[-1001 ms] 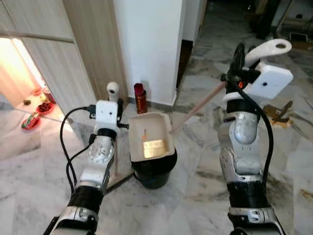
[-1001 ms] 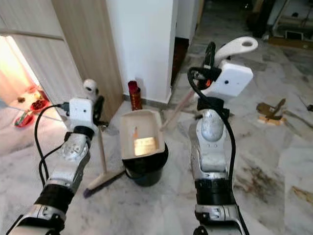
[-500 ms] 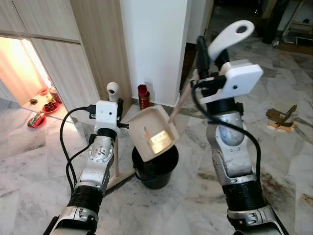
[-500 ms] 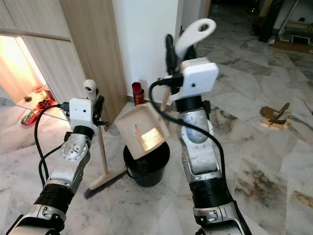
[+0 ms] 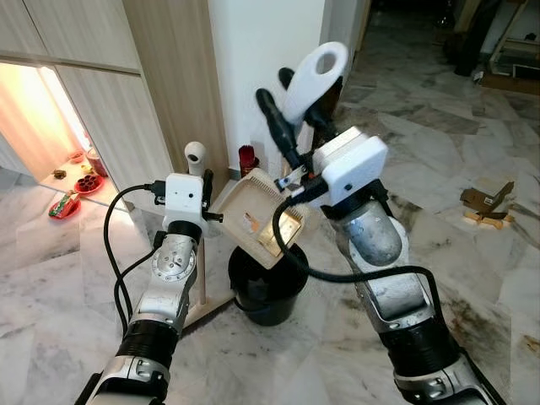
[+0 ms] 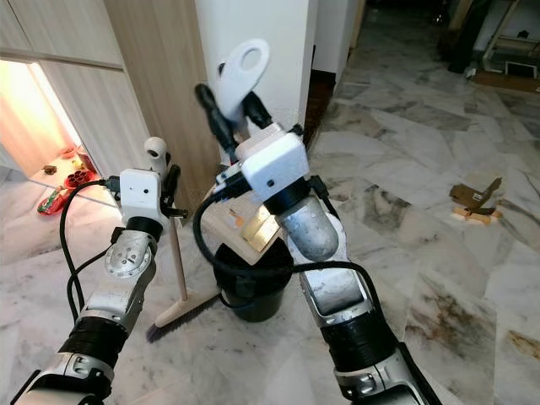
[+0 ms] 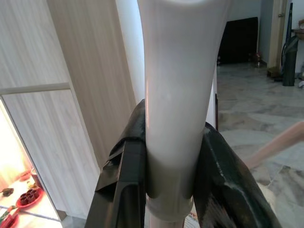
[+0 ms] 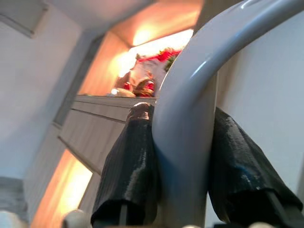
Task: Sweep floor
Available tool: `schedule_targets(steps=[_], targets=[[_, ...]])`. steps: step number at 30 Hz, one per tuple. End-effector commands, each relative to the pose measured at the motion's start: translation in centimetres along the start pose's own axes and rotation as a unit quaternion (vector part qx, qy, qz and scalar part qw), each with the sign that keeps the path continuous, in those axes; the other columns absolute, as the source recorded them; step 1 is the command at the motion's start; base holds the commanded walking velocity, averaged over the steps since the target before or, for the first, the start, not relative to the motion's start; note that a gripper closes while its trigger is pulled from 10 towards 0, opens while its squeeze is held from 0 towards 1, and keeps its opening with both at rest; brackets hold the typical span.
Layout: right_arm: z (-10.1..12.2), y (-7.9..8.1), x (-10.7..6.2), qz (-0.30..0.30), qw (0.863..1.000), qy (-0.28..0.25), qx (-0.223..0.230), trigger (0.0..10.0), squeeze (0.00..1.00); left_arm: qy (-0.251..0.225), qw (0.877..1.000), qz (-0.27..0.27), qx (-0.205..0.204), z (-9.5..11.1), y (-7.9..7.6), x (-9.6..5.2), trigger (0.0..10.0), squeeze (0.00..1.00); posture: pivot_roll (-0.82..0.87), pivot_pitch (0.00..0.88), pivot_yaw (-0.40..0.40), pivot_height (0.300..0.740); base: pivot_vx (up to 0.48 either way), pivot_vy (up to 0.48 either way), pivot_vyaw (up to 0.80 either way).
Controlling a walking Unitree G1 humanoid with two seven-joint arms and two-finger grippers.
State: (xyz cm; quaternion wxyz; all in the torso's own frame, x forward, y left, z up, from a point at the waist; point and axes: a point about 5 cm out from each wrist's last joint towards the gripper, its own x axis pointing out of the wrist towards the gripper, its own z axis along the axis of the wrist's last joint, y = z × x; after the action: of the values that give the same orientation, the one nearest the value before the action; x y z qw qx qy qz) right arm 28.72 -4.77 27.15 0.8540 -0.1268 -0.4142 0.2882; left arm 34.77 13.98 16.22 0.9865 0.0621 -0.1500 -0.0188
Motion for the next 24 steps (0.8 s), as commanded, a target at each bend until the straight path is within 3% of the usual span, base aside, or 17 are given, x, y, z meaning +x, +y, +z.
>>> schedule_targets(steps=[1, 14, 17, 20, 24], targets=[[2.3, 0.2, 0.7, 0.015, 0.998, -0.061, -0.021, 10.0, 0.0, -0.035, 0.999, -0.001, -0.004, 1.3, 0.1, 0.4, 10.0, 0.0, -0.01, 0.0, 0.014, 0.74, 0.0, 0.0, 0.0], [2.0, 0.6, 0.5, 0.042, 0.997, -0.047, -0.039, 10.0, 0.0, -0.035, 0.999, -0.002, -0.004, 1.4, 0.1, 0.4, 10.0, 0.0, -0.01, 0.0, 0.015, 0.74, 0.0, 0.0, 0.0], [1.6, 0.2, 0.4, 0.031, 0.997, -0.032, -0.063, 10.0, 0.0, -0.035, 0.999, -0.002, -0.004, 1.4, 0.1, 0.4, 10.0, 0.0, -0.01, 0.0, 0.015, 0.74, 0.0, 0.0, 0.0], [0.5, -1.3, 0.0, -0.015, 0.99, 0.01, -0.143, 10.0, 0.0, -0.035, 0.999, -0.003, -0.003, 1.4, 0.1, 0.4, 10.0, 0.0, 0.0, 0.0, 0.017, 0.74, 0.0, 0.0, 0.0], [0.3, -2.9, -0.3, -0.055, 0.979, 0.024, -0.196, 10.0, 0.0, -0.034, 0.999, -0.003, -0.003, 1.3, 0.1, 0.3, 10.0, 0.0, -0.01, 0.0, 0.018, 0.74, 0.0, 0.0, 0.0]])
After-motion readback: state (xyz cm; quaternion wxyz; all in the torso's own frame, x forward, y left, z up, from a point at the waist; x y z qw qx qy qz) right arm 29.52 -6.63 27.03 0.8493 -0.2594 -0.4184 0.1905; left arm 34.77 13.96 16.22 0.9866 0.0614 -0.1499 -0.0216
